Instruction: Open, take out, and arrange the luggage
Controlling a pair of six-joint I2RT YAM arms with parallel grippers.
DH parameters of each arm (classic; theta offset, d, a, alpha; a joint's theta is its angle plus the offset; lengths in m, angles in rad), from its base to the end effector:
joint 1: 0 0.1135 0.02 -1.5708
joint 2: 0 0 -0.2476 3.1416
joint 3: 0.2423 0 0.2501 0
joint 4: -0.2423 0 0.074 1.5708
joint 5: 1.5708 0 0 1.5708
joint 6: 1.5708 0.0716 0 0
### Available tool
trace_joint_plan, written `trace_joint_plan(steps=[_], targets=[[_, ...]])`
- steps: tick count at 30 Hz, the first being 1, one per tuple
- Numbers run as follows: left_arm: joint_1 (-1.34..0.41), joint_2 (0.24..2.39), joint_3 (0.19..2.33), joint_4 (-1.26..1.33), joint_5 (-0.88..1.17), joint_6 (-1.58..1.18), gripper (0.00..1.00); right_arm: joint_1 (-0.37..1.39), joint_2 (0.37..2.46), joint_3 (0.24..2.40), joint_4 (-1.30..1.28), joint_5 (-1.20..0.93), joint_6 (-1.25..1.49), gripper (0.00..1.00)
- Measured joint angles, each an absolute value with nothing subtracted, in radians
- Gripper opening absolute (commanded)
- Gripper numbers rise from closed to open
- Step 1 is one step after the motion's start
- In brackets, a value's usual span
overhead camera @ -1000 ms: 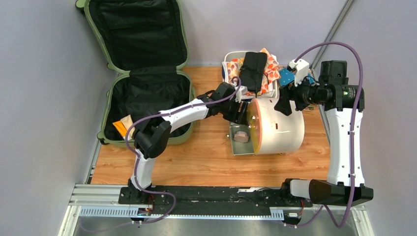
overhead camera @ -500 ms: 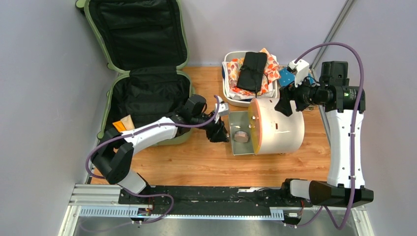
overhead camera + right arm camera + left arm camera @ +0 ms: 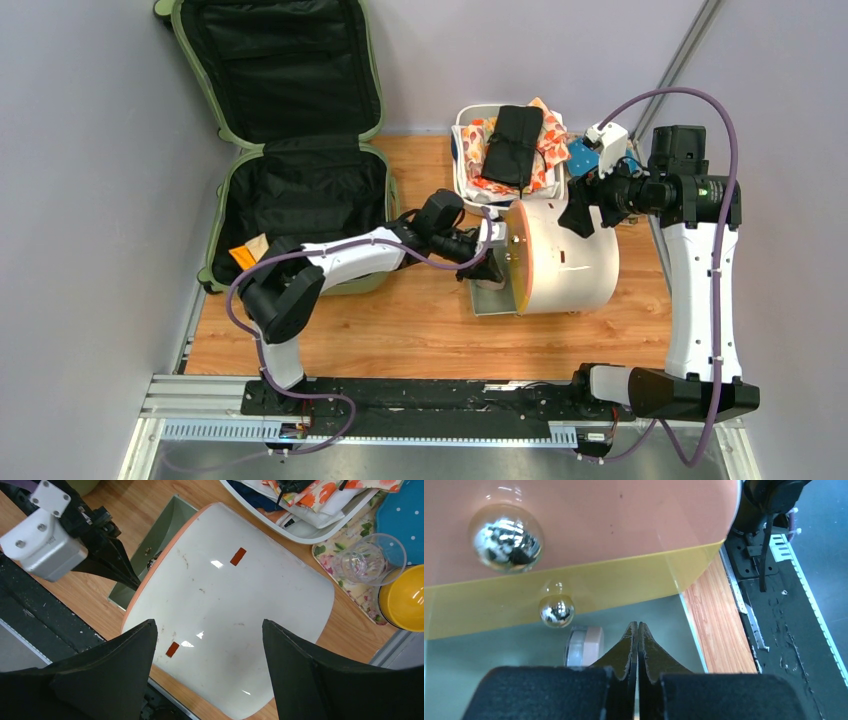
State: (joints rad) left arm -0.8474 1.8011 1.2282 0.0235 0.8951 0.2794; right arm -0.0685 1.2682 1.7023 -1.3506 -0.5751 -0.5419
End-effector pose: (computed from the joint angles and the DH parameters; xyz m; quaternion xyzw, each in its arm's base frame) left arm 0.2324 -0.3476 0.2114 0.5989 0.5520 -0.4859 0.3172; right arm 0.2250 0.0236 0.4000 -0.3015 0.8614 0.1636 0.3746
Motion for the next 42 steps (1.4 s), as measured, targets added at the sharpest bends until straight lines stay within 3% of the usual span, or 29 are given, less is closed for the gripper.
trace_joint_plan(steps=[18,21,22,36,39,42], targets=[[-0.891,1.914,1.301,-0.14,0.772,0.355,0.0,-0.068,1.268,1.7,-1.351,-0.555,-0.543,0.81],[-0.891,1.923,1.301,-0.144,0.753,0.365,0.74,-0.068,1.268,1.7,-1.351,-0.55,-0.543,0.81],[-0.891,1.923,1.298,-0.136,0.744,0.371,0.85,-0.068,1.268,1.7,-1.351,-0.55,-0.543,0.81],[-0.883,1.847,1.126,0.131,0.627,0.293,0.86,-0.068,1.268,1.681,-1.351,-0.538,-0.548,0.81],[-0.874,1.809,1.117,0.14,0.63,0.268,0.79,-0.068,1.267,1.672,-1.35,-0.535,-0.551,0.81],[-0.858,1.754,1.118,0.141,0.64,0.231,0.55,-0.068,1.268,1.663,-1.351,-0.531,-0.555,0.81]])
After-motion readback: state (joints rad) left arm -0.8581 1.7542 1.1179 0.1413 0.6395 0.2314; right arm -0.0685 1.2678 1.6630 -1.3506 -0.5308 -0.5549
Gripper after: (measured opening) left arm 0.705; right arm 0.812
